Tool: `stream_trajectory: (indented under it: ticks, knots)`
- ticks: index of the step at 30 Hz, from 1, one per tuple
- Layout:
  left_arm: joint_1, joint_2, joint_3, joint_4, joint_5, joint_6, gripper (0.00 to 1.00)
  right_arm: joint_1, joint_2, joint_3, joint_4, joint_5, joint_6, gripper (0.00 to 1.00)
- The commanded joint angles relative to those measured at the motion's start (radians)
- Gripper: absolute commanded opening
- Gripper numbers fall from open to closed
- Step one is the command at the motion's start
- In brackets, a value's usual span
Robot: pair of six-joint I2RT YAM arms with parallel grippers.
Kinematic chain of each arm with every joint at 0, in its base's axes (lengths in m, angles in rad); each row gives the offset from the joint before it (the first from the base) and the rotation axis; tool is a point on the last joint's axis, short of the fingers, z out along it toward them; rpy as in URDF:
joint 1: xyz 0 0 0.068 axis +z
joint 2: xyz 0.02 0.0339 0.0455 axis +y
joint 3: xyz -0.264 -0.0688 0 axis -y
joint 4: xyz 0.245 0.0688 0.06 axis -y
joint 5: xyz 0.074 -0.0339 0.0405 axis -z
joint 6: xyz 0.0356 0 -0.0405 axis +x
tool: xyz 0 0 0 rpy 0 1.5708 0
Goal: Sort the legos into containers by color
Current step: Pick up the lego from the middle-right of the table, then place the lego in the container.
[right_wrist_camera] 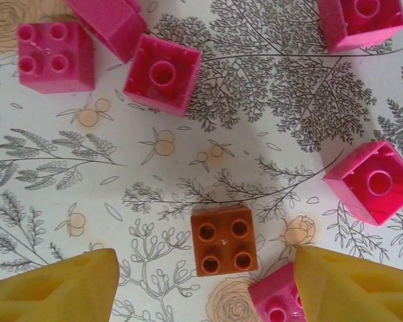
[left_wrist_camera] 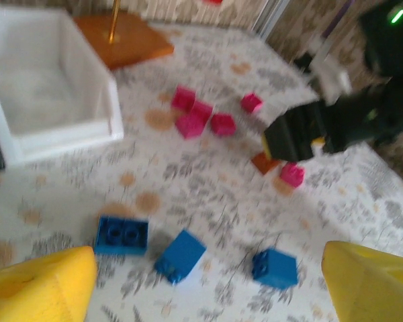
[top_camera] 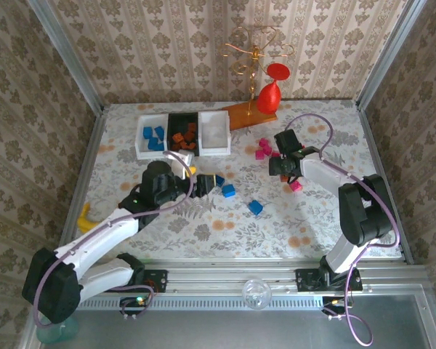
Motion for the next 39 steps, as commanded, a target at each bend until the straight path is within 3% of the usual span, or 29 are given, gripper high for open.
stream_trajectory:
  ticks: [1,11,25,32,39]
  knots:
    - [0.006,0.016,0.064,-0.017,0.034,0.010,0.88,-0.021,0.041,0.024,-0.064,-0.040,0.009,0.70]
    - [-0.001,0.068,0.064,0.003,0.147,0.040,0.88,-0.037,0.152,0.078,-0.088,-0.090,-0.013,0.61]
    - [0.014,0.044,0.017,-0.001,0.079,0.037,0.88,-0.020,0.187,0.121,-0.067,-0.222,-0.044,0.33]
    - [0.148,-0.066,-0.070,-0.006,0.014,-0.050,0.89,0.115,0.072,0.104,0.160,-0.415,0.026,0.31]
    - [0.258,-0.200,-0.138,-0.059,-0.039,-0.085,0.89,0.283,0.196,0.288,0.417,-0.454,0.085,0.30]
